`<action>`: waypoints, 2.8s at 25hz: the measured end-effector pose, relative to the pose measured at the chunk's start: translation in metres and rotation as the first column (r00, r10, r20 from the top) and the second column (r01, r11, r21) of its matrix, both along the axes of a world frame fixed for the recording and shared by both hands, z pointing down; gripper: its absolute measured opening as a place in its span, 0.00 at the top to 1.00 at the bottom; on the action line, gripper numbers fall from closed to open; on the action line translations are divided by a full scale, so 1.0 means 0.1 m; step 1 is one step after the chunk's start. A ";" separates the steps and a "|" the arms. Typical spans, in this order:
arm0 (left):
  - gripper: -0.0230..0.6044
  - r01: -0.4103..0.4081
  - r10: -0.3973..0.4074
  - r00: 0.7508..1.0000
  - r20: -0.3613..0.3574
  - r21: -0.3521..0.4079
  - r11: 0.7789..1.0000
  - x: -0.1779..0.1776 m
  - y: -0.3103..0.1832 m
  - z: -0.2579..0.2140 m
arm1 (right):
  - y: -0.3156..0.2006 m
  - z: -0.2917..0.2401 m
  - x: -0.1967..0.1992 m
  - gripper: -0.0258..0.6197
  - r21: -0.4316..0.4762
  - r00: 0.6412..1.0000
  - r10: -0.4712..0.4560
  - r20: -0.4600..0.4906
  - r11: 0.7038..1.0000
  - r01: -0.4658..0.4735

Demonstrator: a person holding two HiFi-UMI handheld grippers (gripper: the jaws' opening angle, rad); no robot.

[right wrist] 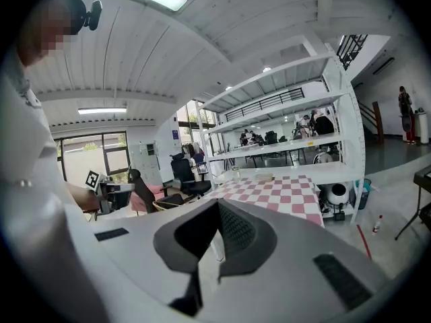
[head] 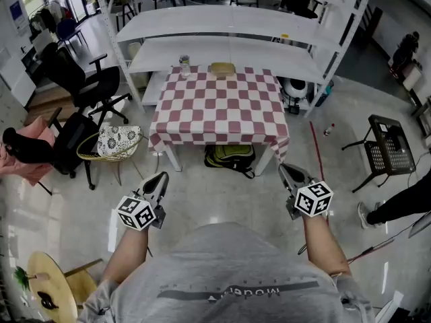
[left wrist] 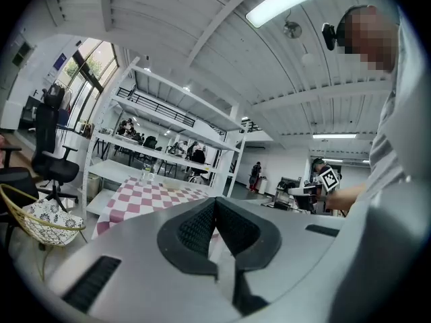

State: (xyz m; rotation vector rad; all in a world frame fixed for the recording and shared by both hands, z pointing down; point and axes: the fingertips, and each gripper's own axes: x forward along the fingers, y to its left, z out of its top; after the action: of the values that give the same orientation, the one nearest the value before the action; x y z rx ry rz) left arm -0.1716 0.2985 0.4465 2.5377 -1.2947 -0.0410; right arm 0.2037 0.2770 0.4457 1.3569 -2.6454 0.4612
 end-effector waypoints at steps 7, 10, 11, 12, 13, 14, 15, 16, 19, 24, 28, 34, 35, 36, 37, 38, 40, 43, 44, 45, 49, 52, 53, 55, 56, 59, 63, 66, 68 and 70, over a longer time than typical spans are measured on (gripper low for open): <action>0.94 0.020 -0.020 1.000 0.006 0.013 1.000 0.21 -0.01 -0.08 | -0.07 -0.03 0.16 0.92 -0.012 0.999 0.001 0.043 1.000 -0.001; 0.94 0.038 -0.038 0.999 -0.001 0.014 0.999 0.36 0.03 -0.11 | -0.05 -0.07 0.21 0.92 -0.004 0.999 -0.039 0.025 0.999 0.039; 0.94 0.044 -0.044 0.999 -0.005 0.014 0.999 0.42 0.05 -0.11 | -0.04 -0.08 0.24 0.92 -0.002 0.999 -0.051 0.018 0.999 0.051; 0.94 0.051 -0.051 0.999 -0.009 0.013 0.999 0.48 0.07 -0.10 | -0.02 -0.08 0.28 0.92 -0.001 0.998 -0.062 0.014 0.998 0.062; 0.94 0.058 -0.057 0.998 -0.013 0.013 0.998 0.54 0.10 -0.10 | -0.01 -0.09 0.32 0.92 -0.001 0.997 -0.072 0.012 0.997 0.072; 0.94 0.063 -0.063 0.998 -0.016 0.012 0.998 0.61 0.12 -0.09 | -0.01 -0.09 0.36 0.92 -0.001 0.997 -0.081 0.011 0.997 0.081; 0.94 0.069 -0.069 0.997 -0.018 0.011 0.998 0.68 0.14 -0.08 | -0.01 -0.09 0.40 0.92 -0.003 0.996 -0.090 0.008 0.996 0.090; 0.94 0.073 -0.073 0.997 -0.020 0.009 0.997 0.75 0.17 -0.07 | 0.00 -0.09 0.45 0.92 -0.005 0.995 -0.098 0.006 0.995 0.098; 0.94 0.081 -0.081 0.997 -0.020 0.003 0.997 0.93 0.23 -0.03 | 0.01 -0.07 0.58 0.92 -0.010 0.993 -0.118 0.007 0.993 0.118; 0.94 0.079 -0.079 0.997 -0.023 -0.004 0.997 1.08 0.26 0.00 | -0.02 -0.03 0.68 0.92 -0.016 0.991 -0.137 0.004 0.990 0.137; 0.94 0.075 -0.075 0.997 -0.032 -0.007 0.997 1.04 0.16 0.03 | -0.11 0.00 0.64 0.92 -0.021 0.991 -0.137 0.003 0.990 0.137; 0.94 0.029 -0.030 0.998 -0.059 -0.012 1.000 0.83 -0.34 0.13 | -0.42 0.04 0.37 0.92 -0.025 0.993 -0.118 -0.013 0.993 0.118; 0.94 0.019 -0.019 0.998 -0.063 -0.009 1.000 0.77 -0.45 0.13 | -0.49 0.04 0.31 0.92 -0.023 0.994 -0.112 -0.014 0.993 0.112; 0.94 0.009 -0.009 0.998 -0.067 -0.004 1.000 0.70 -0.58 0.13 | -0.58 0.04 0.25 0.92 -0.020 0.994 -0.105 -0.013 0.994 0.105; 0.94 -0.001 0.001 0.998 -0.069 -0.001 1.000 0.62 -0.72 0.13 | -0.68 0.03 0.17 0.92 -0.015 0.995 -0.096 -0.012 0.995 0.095; 0.94 -0.013 0.013 0.998 -0.069 0.002 1.000 0.54 -0.86 0.13 | -0.79 0.02 0.09 0.92 -0.010 0.996 -0.085 -0.011 0.996 0.084; 0.94 -0.042 0.042 0.997 -0.066 0.005 0.999 0.39 -1.16 0.12 | -1.02 -0.02 -0.07 0.92 -0.001 0.998 -0.057 -0.007 0.998 0.057; 0.94 -0.086 0.086 0.994 -0.065 0.006 0.996 0.19 -1.56 0.06 | -1.35 -0.08 -0.33 0.92 0.001 1.000 -0.019 -0.001 1.000 0.019; 0.94 -0.100 0.101 0.993 -0.062 0.009 0.995 0.13 -1.67 0.03 | -1.45 -0.10 -0.42 0.92 0.001 1.000 -0.011 0.000 1.000 0.011; 0.94 -0.114 0.115 0.992 -0.056 0.013 0.993 0.06 -1.78 0.00 | -1.55 -0.12 -0.50 0.92 0.002 1.000 -0.003 0.000 1.000 0.003; 0.94 -0.161 0.162 0.986 -0.025 0.028 0.986 -0.21 -2.23 -0.07 | -1.94 -0.18 -0.80 0.92 0.011 0.999 0.035 0.006 0.999 -0.035; 0.94 -0.187 0.188 0.982 -0.022 0.032 0.982 -0.36 -2.55 -0.09 | -2.22 -0.21 -0.95 0.92 0.018 0.998 0.061 0.012 0.998 -0.061; 0.94 -0.194 0.194 0.981 -0.022 0.031 0.981 -0.41 -2.65 -0.09 | -2.30 -0.22 -1.00 0.92 0.019 0.998 0.067 0.011 0.998 -0.067; 0.94 -0.205 0.205 0.978 -0.024 0.028 0.978 -0.50 -2.82 -0.10 | -2.45 -0.23 -1.10 0.92 0.021 0.997 0.075 0.007 0.997 -0.075; 0.94 -0.211 0.211 0.977 -0.024 0.027 0.977 -0.55 -2.89 -0.11 | -2.52 -0.24 -1.15 0.92 0.022 0.997 0.080 0.005 0.997 -0.080; 0.94 -0.226 0.227 0.974 -0.021 0.025 0.974 -0.65 -3.10 -0.12 | -2.70 -0.26 -1.23 0.92 0.020 0.995 0.096 0.000 0.995 -0.096; 0.94 -0.228 0.228 0.973 -0.020 0.013 0.974 -0.70 -3.38 -0.08 | -2.96 -0.20 -1.27 0.92 0.005 0.995 0.100 -0.007 0.995 -0.100; 0.94 -0.226 0.226 0.974 -0.017 0.003 0.974 -0.68 -3.59 -0.05 | -3.17 -0.15 -1.24 0.92 -0.006 0.995 0.097 -0.008 0.995 -0.097; 0.94 -0.220 0.220 0.975 -0.014 -0.005 0.976 -0.66 -3.72 -0.04 | -3.30 -0.13 -1.20 0.92 -0.014 0.996 0.092 -0.008 0.996 -0.092; 0.94 -0.208 0.208 0.978 -0.018 -0.009 0.978 -0.63 -3.84 -0.04 | -3.43 -0.11 -1.16 0.92 -0.020 0.997 0.082 -0.009 0.996 -0.083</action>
State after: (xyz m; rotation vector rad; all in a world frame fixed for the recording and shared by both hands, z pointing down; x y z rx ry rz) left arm -0.2349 -0.0854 0.4420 2.6432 -1.0133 -0.0112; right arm 0.0876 -0.0657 0.4350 1.4633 -2.5788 0.4891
